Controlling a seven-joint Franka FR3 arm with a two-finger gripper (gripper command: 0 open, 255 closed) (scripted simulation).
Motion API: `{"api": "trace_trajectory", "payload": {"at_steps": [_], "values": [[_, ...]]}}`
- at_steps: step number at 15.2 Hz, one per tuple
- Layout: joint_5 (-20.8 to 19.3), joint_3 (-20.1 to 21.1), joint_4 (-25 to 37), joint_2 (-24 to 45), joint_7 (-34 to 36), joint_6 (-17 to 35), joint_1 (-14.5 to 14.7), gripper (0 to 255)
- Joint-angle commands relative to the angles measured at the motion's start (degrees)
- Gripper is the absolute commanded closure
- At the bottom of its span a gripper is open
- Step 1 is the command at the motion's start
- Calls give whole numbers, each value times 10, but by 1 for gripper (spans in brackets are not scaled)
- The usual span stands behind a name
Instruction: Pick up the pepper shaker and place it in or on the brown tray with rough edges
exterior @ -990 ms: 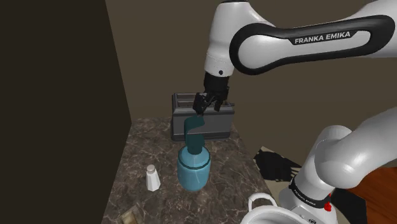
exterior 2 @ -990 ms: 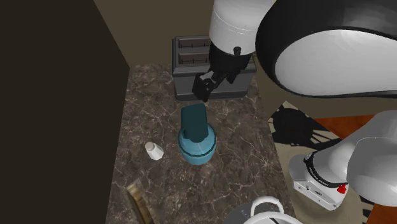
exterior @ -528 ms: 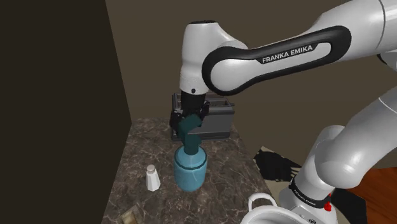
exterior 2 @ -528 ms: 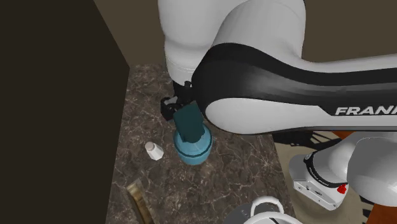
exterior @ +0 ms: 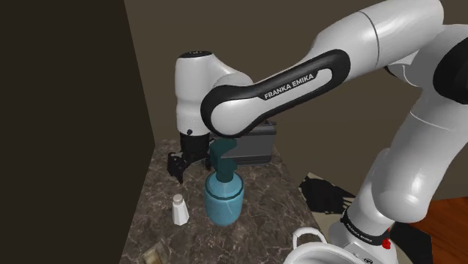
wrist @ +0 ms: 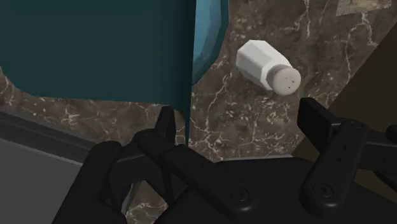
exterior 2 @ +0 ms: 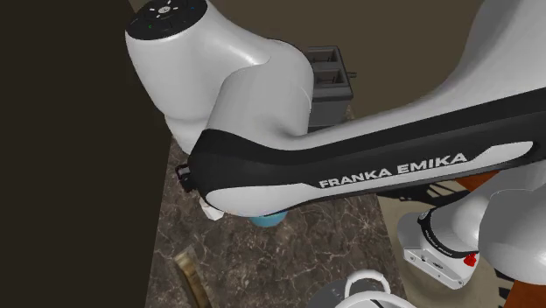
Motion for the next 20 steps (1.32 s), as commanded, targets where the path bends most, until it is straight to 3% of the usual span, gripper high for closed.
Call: {"api": "trace_trajectory", "payload": {"at_steps": [1,4,12,20], "values": [[-25,7,33,51,37,9,11,0],[-61,8,88,123,85,13,35,0],[-80,0,64,152,98,63,45,0],[-80,0,64,152,98,62,45,0]]}}
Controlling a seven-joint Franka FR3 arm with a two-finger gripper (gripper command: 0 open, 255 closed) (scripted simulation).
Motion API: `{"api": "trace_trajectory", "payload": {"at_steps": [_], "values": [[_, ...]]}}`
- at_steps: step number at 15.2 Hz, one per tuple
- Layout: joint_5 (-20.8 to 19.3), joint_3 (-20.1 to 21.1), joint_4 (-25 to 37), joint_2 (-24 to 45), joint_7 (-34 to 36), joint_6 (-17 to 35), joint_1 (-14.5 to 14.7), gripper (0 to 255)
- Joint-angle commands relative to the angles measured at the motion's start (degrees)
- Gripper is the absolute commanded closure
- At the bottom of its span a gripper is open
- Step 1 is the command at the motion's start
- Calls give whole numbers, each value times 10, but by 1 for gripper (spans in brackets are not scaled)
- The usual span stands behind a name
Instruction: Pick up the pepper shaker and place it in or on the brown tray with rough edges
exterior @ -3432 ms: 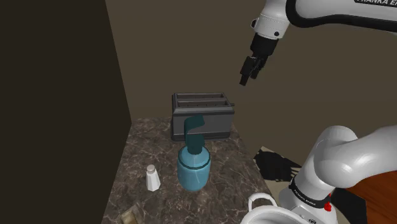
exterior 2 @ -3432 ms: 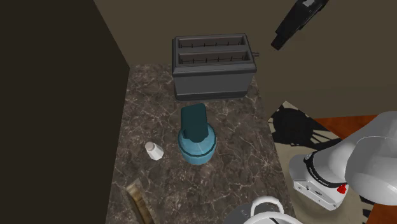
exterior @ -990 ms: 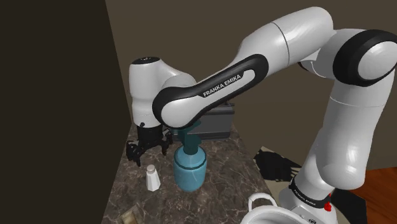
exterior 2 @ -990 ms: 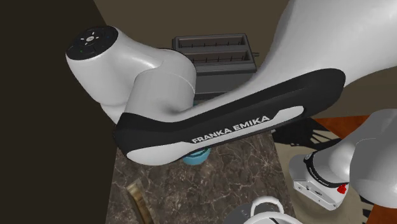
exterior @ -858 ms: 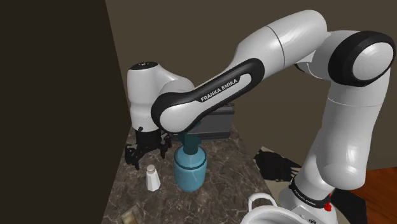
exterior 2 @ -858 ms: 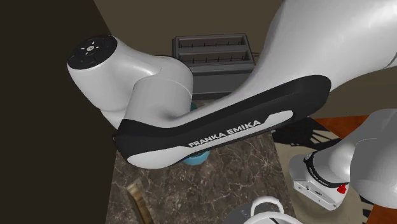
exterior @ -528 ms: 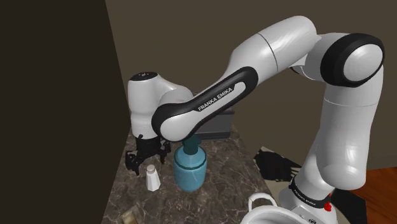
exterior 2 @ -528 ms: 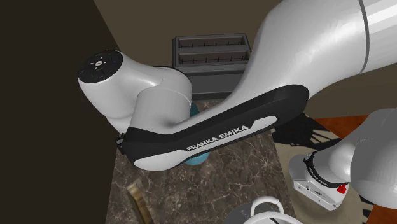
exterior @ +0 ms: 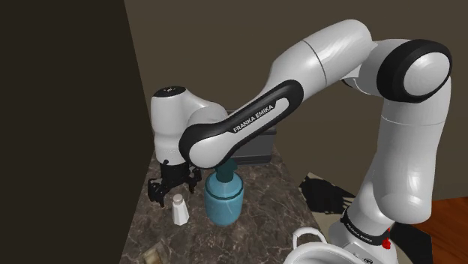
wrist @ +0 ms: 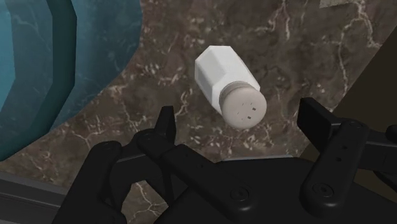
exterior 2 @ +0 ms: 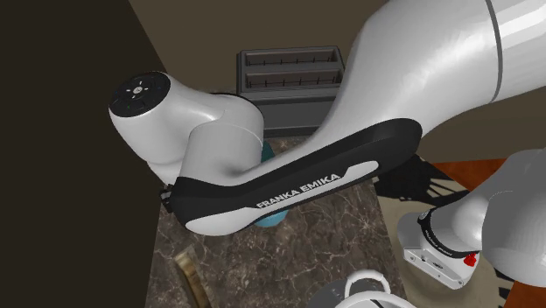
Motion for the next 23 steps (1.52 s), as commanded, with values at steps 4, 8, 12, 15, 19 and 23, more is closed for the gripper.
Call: {"api": "trace_trajectory", "payload": {"at_steps": [4,8,12,15,19,23], "values": [[0,0,0,0,0,0,0,255],[0,0,0,0,0,0,0,255],[5,2,6,-8,-3,-13,-2,255],[12,5,17,-19,-6,-33,-4,255],[21,8,33,-32,-11,-60,-7,255],[28,10,52,-43,-14,-88,-8,255]]}}
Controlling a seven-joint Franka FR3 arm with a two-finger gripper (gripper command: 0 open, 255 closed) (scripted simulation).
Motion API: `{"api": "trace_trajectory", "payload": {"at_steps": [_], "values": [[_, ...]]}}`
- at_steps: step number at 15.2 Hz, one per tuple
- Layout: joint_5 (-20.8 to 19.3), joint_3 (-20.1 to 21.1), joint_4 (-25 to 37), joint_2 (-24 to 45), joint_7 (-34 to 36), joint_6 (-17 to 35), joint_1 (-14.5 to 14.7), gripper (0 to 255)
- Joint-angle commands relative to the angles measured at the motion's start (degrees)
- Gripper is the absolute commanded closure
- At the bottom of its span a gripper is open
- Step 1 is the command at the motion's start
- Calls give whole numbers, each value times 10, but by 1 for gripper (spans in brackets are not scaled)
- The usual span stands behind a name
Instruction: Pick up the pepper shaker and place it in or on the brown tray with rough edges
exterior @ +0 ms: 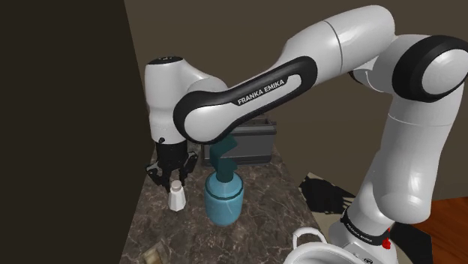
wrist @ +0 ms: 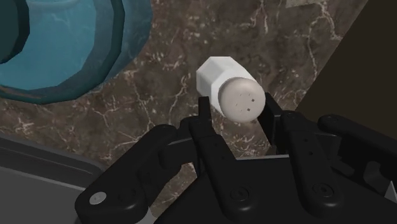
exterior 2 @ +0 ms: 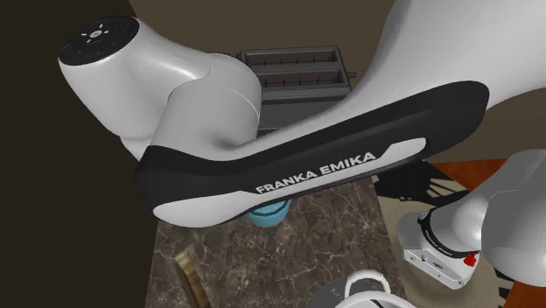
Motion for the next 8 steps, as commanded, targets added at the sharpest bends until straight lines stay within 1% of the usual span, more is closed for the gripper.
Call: {"api": "trace_trajectory", "payload": {"at_steps": [1,8], "values": [[4,2,8,-6,-1,-13,0,255],[12,4,46,-20,-4,-63,-2,255]]}}
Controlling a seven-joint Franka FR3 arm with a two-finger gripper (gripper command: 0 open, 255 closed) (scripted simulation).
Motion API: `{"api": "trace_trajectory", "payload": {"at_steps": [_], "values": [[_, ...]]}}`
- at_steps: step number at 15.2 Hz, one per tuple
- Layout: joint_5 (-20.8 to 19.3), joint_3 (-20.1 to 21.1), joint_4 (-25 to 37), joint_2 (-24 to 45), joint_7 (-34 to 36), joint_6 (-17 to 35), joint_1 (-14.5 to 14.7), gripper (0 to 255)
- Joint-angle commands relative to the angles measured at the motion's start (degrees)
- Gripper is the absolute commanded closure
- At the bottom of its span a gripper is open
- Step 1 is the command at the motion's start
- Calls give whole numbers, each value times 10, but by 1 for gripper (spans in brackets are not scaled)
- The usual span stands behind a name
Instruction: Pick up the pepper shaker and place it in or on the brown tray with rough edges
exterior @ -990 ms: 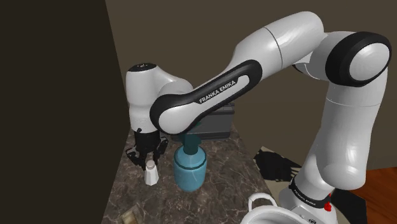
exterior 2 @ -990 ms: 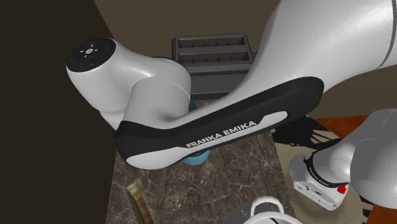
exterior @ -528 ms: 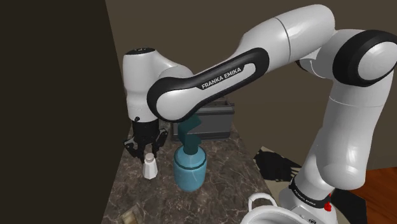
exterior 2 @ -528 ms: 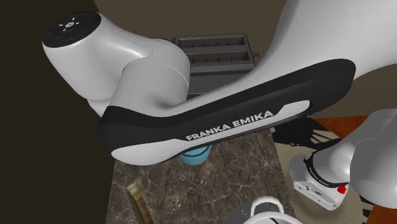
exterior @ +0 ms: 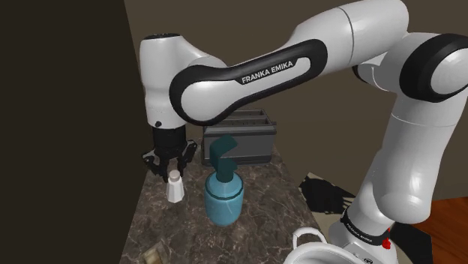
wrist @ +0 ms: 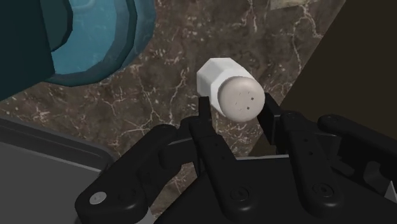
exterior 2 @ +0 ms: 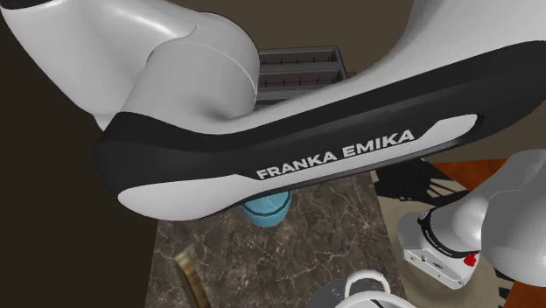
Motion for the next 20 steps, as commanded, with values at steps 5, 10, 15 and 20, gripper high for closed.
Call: {"api": "trace_trajectory", "payload": {"at_steps": [5,10,15,20], "values": [[1,10,23,-6,24,-28,15,255],[-11,33,50,3,91,-46,58,255],[-34,54,97,29,163,-71,109,255],[-46,58,88,43,188,-51,126,255]]}}
